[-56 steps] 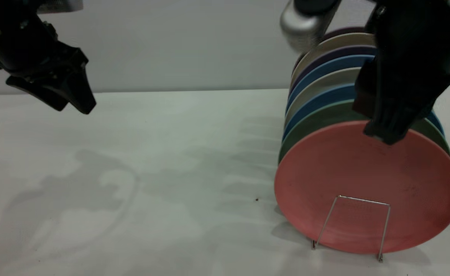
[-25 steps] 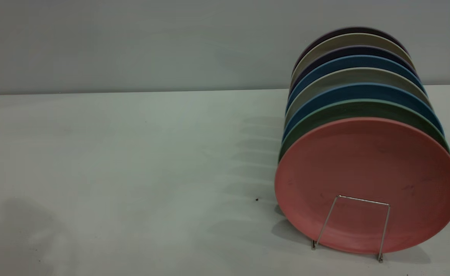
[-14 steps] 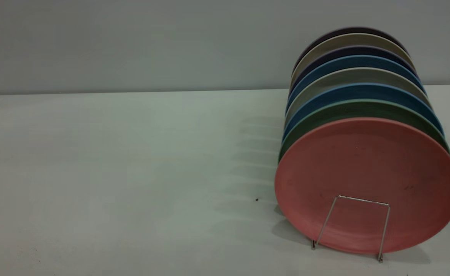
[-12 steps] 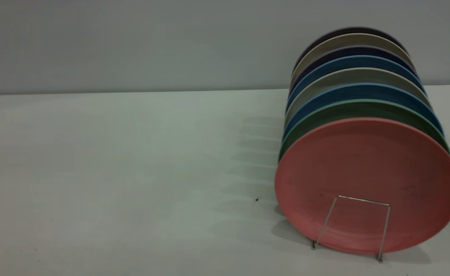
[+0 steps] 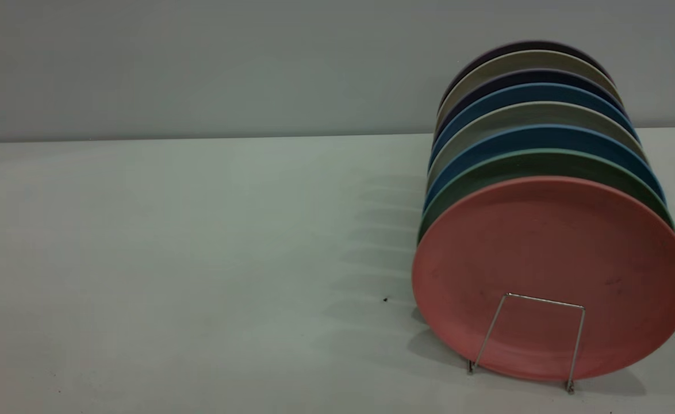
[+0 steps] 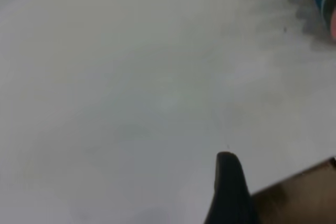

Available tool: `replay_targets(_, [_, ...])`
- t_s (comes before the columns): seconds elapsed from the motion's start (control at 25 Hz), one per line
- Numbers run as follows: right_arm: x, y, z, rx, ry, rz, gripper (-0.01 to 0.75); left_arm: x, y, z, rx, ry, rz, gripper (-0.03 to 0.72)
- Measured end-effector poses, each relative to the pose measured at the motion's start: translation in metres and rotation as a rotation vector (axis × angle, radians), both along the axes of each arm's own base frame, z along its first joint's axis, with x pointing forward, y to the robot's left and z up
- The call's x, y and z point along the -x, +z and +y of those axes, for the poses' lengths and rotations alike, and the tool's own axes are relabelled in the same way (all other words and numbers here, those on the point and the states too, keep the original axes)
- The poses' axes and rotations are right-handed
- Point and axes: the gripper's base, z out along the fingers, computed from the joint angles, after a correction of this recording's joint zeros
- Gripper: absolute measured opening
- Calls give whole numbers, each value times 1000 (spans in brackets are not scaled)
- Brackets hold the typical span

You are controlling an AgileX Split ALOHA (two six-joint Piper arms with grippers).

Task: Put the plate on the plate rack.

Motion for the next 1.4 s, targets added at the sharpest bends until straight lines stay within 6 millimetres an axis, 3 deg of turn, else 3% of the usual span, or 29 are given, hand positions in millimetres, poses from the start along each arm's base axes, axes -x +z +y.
replay_targets(0.28, [15, -18, -15, -2, -3, -57, 279, 17, -40, 0, -1, 2, 15, 530])
replay_targets(0.68, [24, -28, -25, -8, -14, -96, 279, 24, -75, 5, -46, 30, 38, 530])
replay_targets(1.4, [21, -33, -23, -16, -15, -110, 279, 25, -76, 12, -36, 152, 41, 530])
